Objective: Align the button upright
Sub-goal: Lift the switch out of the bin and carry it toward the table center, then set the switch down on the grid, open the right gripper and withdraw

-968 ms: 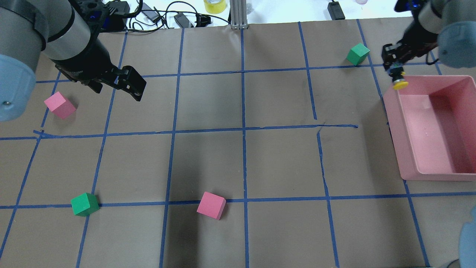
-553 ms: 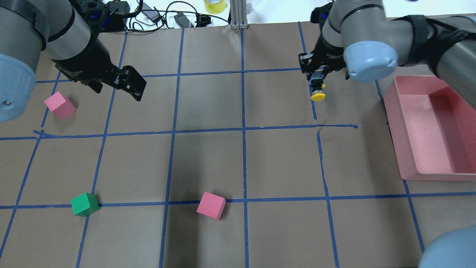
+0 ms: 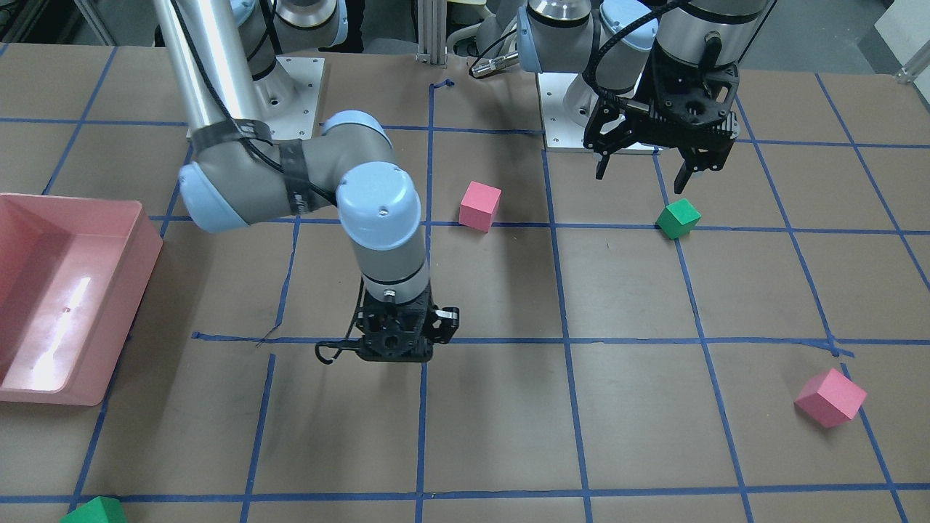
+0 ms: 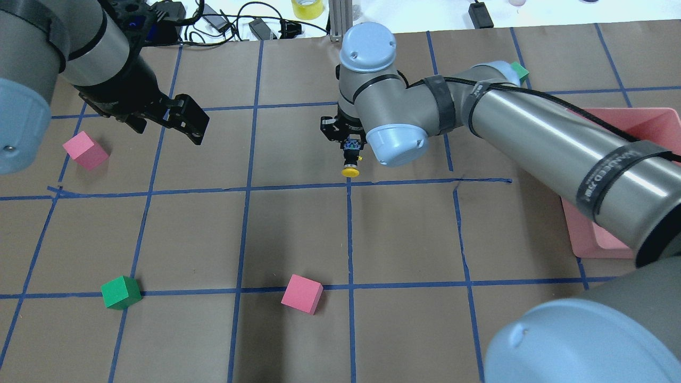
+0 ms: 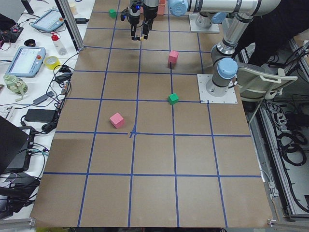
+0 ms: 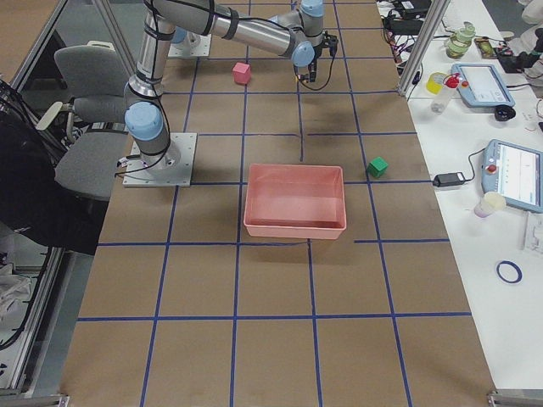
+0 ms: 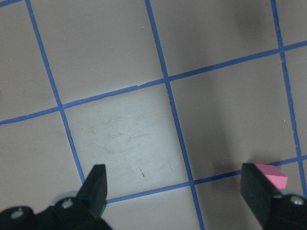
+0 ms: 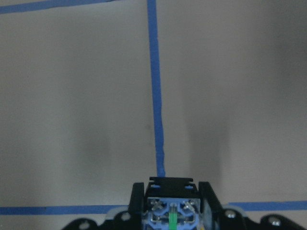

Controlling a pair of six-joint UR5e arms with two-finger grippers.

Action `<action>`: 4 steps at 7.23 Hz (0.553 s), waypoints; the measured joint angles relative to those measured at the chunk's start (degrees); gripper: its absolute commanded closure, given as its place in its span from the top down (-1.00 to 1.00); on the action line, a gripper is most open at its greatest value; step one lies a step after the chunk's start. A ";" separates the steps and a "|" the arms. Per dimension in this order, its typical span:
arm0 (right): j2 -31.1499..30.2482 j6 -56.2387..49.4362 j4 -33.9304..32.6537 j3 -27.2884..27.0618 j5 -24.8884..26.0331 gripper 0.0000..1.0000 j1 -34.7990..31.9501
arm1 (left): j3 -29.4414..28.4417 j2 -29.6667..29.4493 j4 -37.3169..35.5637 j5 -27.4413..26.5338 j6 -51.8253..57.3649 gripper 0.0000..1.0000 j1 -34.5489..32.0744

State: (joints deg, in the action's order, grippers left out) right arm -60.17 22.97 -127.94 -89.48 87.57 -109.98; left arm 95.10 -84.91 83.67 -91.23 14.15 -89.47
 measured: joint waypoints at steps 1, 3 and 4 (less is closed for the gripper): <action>1.49 0.49 -0.42 0.48 0.13 -1.00 -1.27 | 0.00 0.00 0.00 0.00 -0.02 1.00 0.00; 3.05 -0.69 -0.53 0.15 0.29 -1.00 -2.24 | 0.00 0.00 0.00 0.00 -0.02 1.00 0.00; 3.28 -2.00 -0.45 -0.33 0.29 -1.00 -2.41 | 0.00 0.00 0.00 0.00 -0.01 1.00 0.00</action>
State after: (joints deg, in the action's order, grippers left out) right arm -56.89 20.97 -128.39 -89.81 87.86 -112.40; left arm 95.10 -84.90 83.67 -91.23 14.14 -89.47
